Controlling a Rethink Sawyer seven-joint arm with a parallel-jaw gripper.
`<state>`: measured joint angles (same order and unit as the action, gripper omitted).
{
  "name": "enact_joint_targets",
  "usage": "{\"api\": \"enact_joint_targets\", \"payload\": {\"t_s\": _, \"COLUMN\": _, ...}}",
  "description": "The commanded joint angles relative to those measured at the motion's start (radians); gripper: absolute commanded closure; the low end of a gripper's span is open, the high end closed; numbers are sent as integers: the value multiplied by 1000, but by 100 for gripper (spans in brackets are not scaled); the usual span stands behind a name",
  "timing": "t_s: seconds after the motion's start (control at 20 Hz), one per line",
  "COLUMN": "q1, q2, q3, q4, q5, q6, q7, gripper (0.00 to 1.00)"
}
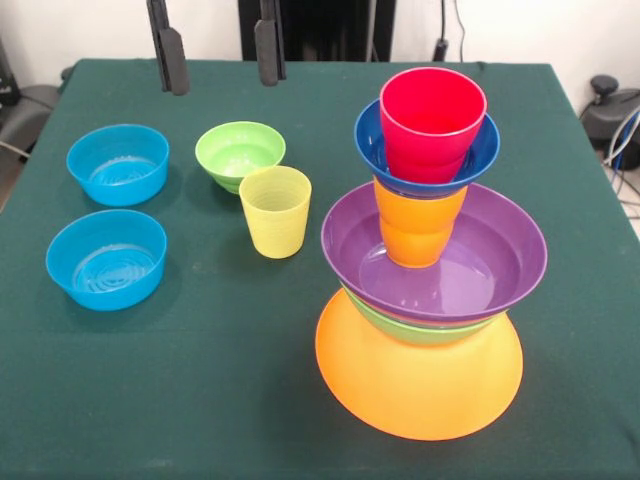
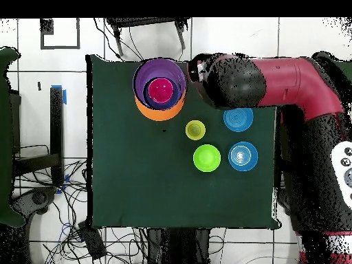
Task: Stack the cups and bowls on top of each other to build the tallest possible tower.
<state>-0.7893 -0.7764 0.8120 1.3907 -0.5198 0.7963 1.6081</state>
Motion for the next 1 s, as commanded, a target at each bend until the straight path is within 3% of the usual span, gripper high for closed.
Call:
{"api": "enact_joint_targets", "payload": {"t_s": 0.05, "q1": 84, "q2": -16, "q3": -120, "q4": -36, "q5": -35, "q6": 158, "q7": 23, "gripper": 0}}
{"api": "enact_joint_targets", "payload": {"t_s": 0.35, "q1": 54, "q2": -17, "q3": -172, "q4": 119, "q5": -33, "q6": 20, "q7": 93, "gripper": 0}}
{"api": "enact_joint_targets", "payload": {"t_s": 1.0, "q1": -25, "q2": 41, "q3": -232, "q4": 271, "q5": -64, "q6": -239, "q7": 73, "gripper": 0}}
